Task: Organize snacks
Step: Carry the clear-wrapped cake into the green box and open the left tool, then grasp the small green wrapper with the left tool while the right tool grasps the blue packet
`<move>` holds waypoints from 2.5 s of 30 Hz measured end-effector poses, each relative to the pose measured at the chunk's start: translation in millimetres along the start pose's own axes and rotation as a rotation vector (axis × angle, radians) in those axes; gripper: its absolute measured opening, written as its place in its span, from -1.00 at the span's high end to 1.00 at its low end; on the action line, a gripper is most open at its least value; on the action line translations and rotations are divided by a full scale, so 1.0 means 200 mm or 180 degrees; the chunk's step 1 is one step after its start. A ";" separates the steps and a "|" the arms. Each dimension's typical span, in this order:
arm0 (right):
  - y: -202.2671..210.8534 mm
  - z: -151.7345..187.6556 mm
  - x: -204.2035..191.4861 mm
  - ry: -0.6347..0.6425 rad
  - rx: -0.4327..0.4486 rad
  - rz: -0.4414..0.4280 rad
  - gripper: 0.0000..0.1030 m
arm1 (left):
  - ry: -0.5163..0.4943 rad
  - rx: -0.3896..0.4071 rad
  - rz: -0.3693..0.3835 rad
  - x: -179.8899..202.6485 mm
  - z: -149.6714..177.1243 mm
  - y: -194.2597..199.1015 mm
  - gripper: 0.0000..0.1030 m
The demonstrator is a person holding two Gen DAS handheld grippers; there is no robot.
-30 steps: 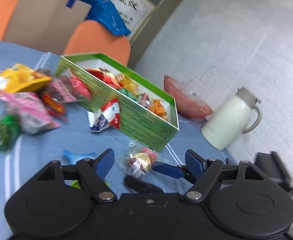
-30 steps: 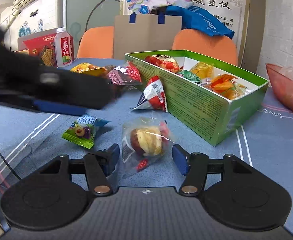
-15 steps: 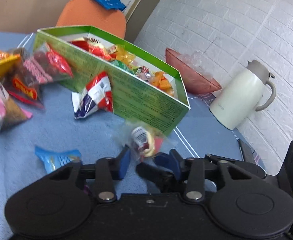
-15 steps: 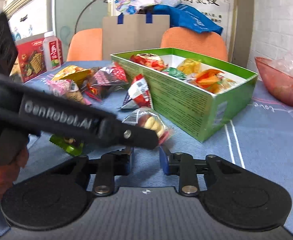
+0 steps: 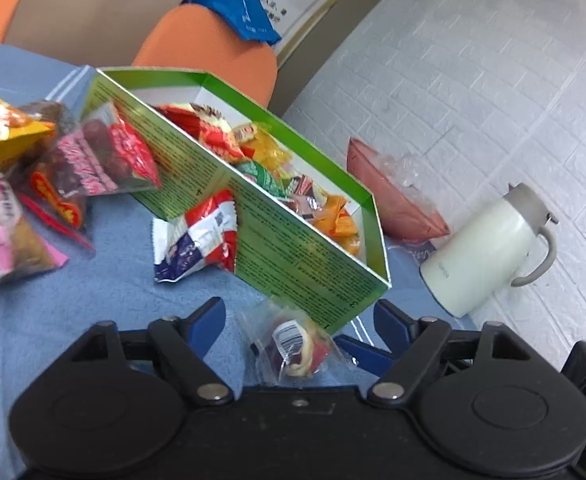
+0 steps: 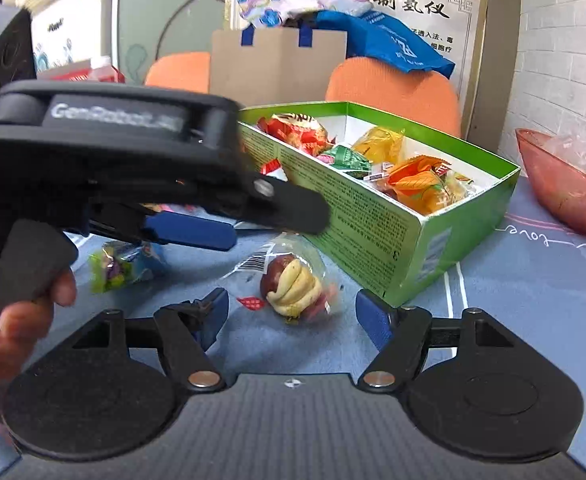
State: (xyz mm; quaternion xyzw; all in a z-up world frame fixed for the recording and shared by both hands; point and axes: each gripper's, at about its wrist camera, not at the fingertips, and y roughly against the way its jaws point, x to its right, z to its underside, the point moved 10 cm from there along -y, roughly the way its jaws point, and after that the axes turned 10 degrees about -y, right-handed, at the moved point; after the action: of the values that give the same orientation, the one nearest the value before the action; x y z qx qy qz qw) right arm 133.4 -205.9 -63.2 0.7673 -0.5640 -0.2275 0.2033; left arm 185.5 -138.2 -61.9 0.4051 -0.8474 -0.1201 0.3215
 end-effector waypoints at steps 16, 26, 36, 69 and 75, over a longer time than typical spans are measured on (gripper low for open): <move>0.21 -0.20 -0.01 0.0188 0.0636 0.0102 -0.45 | -0.0275 0.0363 0.0249 0.22 -0.17 0.14 -0.17; 0.13 -0.48 0.14 0.0236 0.1049 0.0187 -0.47 | -0.0309 0.0502 0.0360 0.23 -0.48 -0.04 -0.18; -0.10 -0.49 0.24 0.0191 0.0888 0.0264 -0.91 | -0.0251 0.0325 0.0179 0.07 -0.49 -0.27 -0.97; -0.02 0.00 -0.54 0.0659 -0.0003 -0.0845 -1.00 | 0.0177 0.0616 -0.0731 -0.34 0.18 0.89 -1.00; -0.10 0.01 -0.61 0.0931 -0.0235 -0.0936 -1.00 | 0.0251 0.0646 -0.0680 -0.38 0.20 0.92 -1.00</move>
State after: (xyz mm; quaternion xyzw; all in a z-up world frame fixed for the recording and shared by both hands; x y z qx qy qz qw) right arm 116.7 -84.3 -61.8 0.8583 -0.4017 -0.1614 0.2756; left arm 84.0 35.3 -41.0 0.5278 -0.7940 -0.0513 0.2973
